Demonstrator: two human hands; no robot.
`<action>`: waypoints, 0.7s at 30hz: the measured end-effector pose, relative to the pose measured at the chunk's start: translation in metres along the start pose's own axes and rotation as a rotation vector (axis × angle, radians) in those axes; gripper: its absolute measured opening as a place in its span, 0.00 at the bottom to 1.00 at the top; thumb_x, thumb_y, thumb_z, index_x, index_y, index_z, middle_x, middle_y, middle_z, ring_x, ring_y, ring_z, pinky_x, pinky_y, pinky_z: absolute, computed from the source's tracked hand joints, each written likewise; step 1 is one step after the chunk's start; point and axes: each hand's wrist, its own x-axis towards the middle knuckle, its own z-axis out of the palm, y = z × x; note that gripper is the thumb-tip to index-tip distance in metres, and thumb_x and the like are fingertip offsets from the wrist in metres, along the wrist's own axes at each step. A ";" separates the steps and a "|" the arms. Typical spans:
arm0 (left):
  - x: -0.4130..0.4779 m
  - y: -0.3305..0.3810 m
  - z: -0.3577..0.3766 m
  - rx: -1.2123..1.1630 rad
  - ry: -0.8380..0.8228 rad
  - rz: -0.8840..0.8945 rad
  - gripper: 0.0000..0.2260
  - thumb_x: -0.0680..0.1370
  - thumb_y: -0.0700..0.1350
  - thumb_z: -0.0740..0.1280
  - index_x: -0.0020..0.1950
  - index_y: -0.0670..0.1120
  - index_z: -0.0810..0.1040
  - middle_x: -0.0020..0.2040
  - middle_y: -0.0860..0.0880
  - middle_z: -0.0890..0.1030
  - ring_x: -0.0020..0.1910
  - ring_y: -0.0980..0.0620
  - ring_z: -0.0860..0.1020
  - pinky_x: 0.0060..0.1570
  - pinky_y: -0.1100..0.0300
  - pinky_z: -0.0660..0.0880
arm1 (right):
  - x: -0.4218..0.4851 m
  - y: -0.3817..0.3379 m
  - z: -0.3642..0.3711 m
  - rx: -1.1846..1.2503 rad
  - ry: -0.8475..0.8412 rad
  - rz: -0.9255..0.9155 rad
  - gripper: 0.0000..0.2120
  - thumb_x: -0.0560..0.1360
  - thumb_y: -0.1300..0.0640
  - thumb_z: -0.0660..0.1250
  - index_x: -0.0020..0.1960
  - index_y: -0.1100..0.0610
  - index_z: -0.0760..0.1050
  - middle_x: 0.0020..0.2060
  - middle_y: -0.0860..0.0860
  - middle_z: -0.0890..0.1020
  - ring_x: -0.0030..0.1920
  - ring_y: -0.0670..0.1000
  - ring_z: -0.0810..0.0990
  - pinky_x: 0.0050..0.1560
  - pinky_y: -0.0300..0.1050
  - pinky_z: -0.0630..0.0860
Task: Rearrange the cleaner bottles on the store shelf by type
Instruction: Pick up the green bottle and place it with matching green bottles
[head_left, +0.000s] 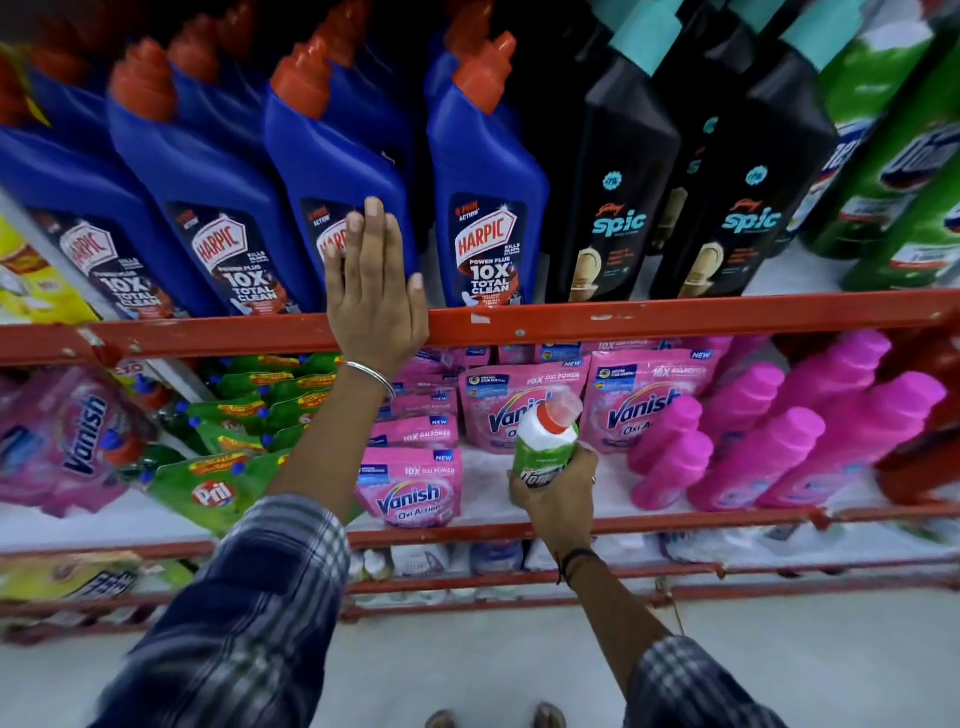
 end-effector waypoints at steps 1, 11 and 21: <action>-0.001 0.000 -0.002 -0.007 -0.009 -0.010 0.23 0.80 0.46 0.53 0.72 0.37 0.59 0.71 0.41 0.60 0.77 0.53 0.42 0.75 0.53 0.47 | -0.002 0.002 -0.001 -0.011 -0.007 0.011 0.35 0.59 0.52 0.80 0.55 0.46 0.60 0.52 0.53 0.75 0.51 0.53 0.78 0.49 0.55 0.80; -0.003 -0.001 -0.004 -0.013 -0.022 0.015 0.27 0.81 0.46 0.53 0.78 0.41 0.48 0.79 0.46 0.46 0.77 0.52 0.43 0.76 0.53 0.45 | 0.001 -0.042 -0.050 0.000 0.118 -0.115 0.35 0.56 0.52 0.81 0.55 0.52 0.65 0.48 0.49 0.77 0.46 0.50 0.78 0.45 0.51 0.79; -0.002 0.000 -0.004 -0.022 0.013 0.030 0.28 0.80 0.46 0.55 0.78 0.40 0.50 0.79 0.48 0.47 0.77 0.49 0.49 0.76 0.51 0.47 | 0.032 -0.137 -0.158 -0.007 0.504 -0.546 0.34 0.58 0.45 0.78 0.56 0.63 0.73 0.48 0.55 0.77 0.48 0.49 0.76 0.46 0.42 0.76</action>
